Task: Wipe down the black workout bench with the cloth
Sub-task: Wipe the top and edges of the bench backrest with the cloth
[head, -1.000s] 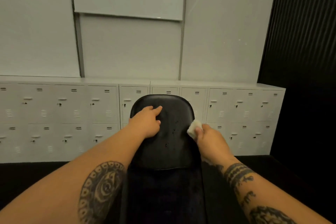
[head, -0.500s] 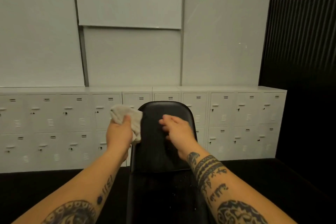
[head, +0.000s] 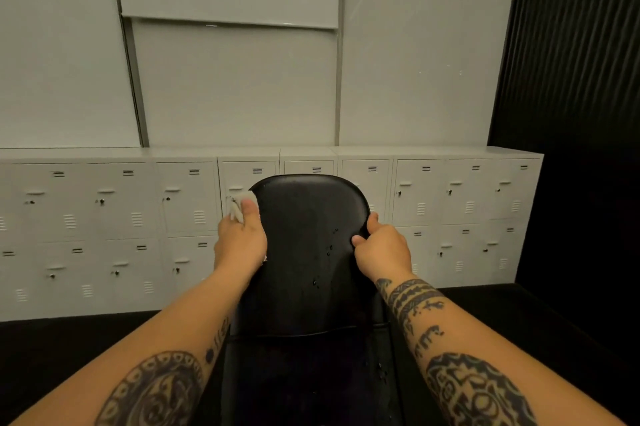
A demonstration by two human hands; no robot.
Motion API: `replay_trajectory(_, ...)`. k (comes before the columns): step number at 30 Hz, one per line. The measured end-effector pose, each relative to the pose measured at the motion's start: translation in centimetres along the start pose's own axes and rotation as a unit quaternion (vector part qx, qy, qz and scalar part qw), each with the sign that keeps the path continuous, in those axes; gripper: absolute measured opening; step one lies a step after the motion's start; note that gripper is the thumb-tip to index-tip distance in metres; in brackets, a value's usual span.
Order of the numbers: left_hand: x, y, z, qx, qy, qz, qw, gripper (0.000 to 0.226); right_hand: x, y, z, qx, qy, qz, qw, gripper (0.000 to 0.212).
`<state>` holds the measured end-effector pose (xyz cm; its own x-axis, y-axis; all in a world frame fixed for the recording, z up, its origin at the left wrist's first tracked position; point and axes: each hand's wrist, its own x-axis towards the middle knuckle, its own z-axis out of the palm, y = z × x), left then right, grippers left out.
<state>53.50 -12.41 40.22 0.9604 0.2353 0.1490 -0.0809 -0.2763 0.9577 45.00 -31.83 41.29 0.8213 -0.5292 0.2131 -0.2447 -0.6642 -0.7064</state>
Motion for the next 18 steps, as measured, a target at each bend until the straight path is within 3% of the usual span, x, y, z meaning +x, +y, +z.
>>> replay_trajectory(2, 1.2, 0.6, 0.7, 0.079, 0.029, 0.008, 0.996, 0.120, 0.3, 0.1, -0.1, -0.029, 0.006, -0.009, 1.000, 0.063)
replay_trajectory(6, 3.0, 3.3, 0.9, 0.243, -0.020, 0.127, 0.962, 0.063, 0.6, 0.1, 0.0, -0.048, 0.010, -0.010, 0.999, 0.063)
replay_trajectory(8, 4.2, 3.6, 0.9, 0.274, -0.037, 0.163, 0.947, 0.049, 0.5, 0.2, -0.1, -0.041, 0.011, -0.008, 0.999, 0.063)
replay_trajectory(12, 4.6, 1.2, 0.0, 0.246, -0.054, 0.211, 0.944, 0.046, 0.4, 0.4, 0.0, -0.046, 0.013, -0.015, 0.999, 0.062)
replay_trajectory(18, 1.3, -2.5, -1.5, 0.195, -0.047, 0.128, 0.971, 0.054, 0.3, 0.4, 0.1, -0.052, 0.026, -0.013, 0.998, 0.061)
